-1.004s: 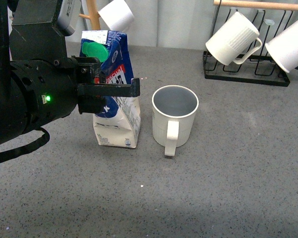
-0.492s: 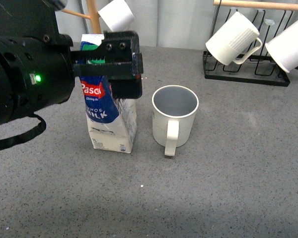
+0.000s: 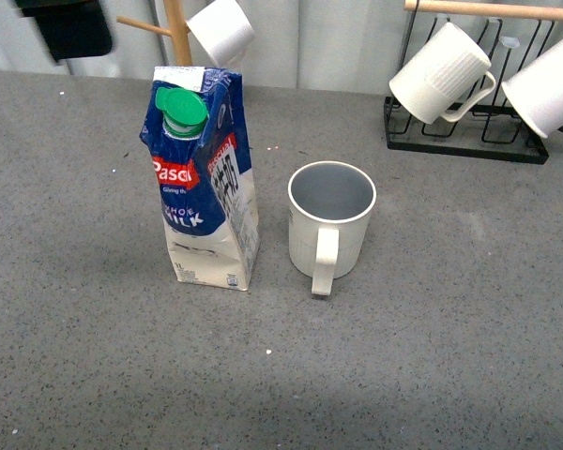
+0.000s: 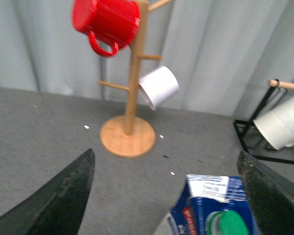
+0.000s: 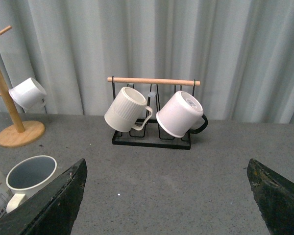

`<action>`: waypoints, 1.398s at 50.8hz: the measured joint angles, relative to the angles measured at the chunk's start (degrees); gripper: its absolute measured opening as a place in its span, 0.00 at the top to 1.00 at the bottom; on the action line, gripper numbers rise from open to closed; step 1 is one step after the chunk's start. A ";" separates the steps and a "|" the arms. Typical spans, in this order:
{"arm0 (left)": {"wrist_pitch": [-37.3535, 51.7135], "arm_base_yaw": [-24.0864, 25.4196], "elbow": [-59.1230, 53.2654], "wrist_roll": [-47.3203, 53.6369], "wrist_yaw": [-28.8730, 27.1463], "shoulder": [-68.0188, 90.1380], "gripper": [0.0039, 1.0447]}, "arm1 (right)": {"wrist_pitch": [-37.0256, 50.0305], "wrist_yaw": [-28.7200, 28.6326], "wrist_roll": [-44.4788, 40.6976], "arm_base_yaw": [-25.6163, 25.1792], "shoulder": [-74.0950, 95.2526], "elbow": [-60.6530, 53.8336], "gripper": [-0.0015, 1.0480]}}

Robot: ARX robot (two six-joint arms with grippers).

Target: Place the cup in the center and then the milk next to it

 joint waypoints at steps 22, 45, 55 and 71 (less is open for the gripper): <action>2.54 10.93 -18.86 5.88 9.70 -19.37 0.96 | 0.00 0.02 0.00 0.00 0.00 0.00 0.09; -16.92 19.28 -23.63 6.05 17.70 -43.87 0.96 | 0.00 0.02 0.00 0.00 0.00 0.00 0.09; -23.30 19.34 -23.65 6.05 17.75 -50.84 0.96 | 0.00 0.02 0.00 0.00 0.00 0.00 0.09; -35.04 19.34 -23.67 6.05 17.75 -63.21 0.96 | 0.00 0.02 0.00 0.00 0.00 0.00 0.09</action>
